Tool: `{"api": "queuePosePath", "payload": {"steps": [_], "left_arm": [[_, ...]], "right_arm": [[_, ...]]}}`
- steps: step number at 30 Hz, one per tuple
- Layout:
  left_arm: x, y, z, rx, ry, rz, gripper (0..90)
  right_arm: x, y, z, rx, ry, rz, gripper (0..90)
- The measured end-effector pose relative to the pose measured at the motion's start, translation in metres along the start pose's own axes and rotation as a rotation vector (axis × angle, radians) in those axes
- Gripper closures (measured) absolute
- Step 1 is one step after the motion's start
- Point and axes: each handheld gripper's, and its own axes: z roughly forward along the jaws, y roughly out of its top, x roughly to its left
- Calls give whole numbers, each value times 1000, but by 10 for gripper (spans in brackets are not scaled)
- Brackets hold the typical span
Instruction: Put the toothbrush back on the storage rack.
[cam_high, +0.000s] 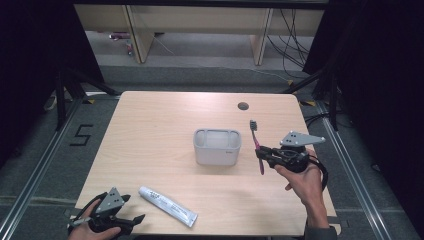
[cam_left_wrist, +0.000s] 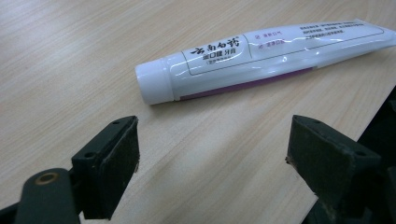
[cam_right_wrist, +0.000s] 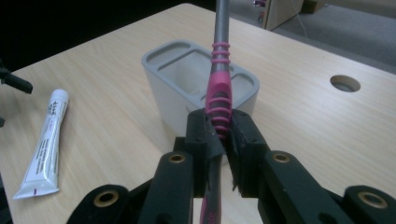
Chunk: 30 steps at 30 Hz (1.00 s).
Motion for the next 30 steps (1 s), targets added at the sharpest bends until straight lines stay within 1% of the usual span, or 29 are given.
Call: {"api": "queuePosePath", "payload": {"steps": [1, 2, 4, 5, 6, 7, 8, 10, 11, 12, 13, 14, 15, 16, 17, 18, 19, 20, 21, 22, 24, 25, 26, 27, 28, 29, 30], "left_arm": [[0, 0, 0, 1, 0, 1, 162], [0, 0, 0, 1, 0, 1, 162], [1, 0, 0, 8, 5, 8, 162], [0, 0, 0, 2, 3, 3, 162], [0, 0, 0, -1, -1, 0, 162], [0, 0, 0, 3, -6, 4, 162], [0, 0, 0, 4, -7, 4, 162], [0, 0, 1, 1, -7, 1, 162], [0, 0, 0, 1, 1, 2, 162], [0, 0, 0, 1, -5, 3, 162], [0, 0, 0, 2, -6, 3, 162], [0, 0, 0, 4, -6, 4, 162], [-1, 0, 1, -4, -5, -3, 162], [-1, 0, 1, -4, -7, -5, 162], [-1, 0, 0, -4, -1, -2, 162], [-1, 0, 0, 0, -5, 2, 162], [-1, 0, 0, 2, -6, 4, 162], [0, 0, 0, 3, -7, 6, 162], [0, 0, 1, 0, -5, 5, 162], [0, 0, 0, -3, -6, 0, 162], [-1, 0, 0, 1, -10, 7, 162], [-1, 0, 0, 1, -10, 7, 162], [0, 0, 0, 5, -8, 13, 162], [-1, 0, 1, 0, -9, 7, 162], [-1, 0, 0, -3, -8, 4, 162], [-1, 0, 0, -4, -9, 6, 162], [-1, 0, 0, -1, -10, 7, 162]], "right_arm": [[1, 2, 1, -7, 2, 13, 790], [0, 4, 0, -10, 7, 10, 791], [-2, 9, 0, -39, 4, -1, 791], [-3, 10, 1, -60, 4, -16, 790], [-2, 11, 0, -61, -1, -3, 790], [-4, 13, 0, -67, -12, -25, 790], [-4, 14, 1, -77, -10, -18, 790], [-5, 16, 1, -87, -7, -24, 790], [-5, 17, 3, -117, -20, -27, 790], [-6, 18, 3, -108, -3, -23, 790], [-5, 19, 4, -109, 4, -6, 790], [-6, 21, 4, -107, -7, -20, 790], [-7, 23, 5, -110, -10, -22, 790], [-6, 24, 7, -123, 9, 0, 790], [-7, 25, 7, -125, 5, -4, 790], [-8, 26, 9, -139, 15, -2, 790], [-8, 27, 10, -128, 1, -6, 790], [-8, 28, 12, -134, 5, -8, 790], [-7, 29, 14, -142, 17, 4, 790], [-6, 30, 16, -140, 11, 9, 790], [-5, 33, 18, -138, 13, 20, 790], [-5, 33, 18, -138, 13, 20, 790], [-5, 38, 22, -146, 25, 23, 790], [-6, 40, 23, -158, 21, 12, 790], [-5, 41, 24, -162, 13, 24, 790], [-6, 44, 26, -166, 20, 26, 790], [-5, 45, 29, -164, 30, 39, 790]]}}
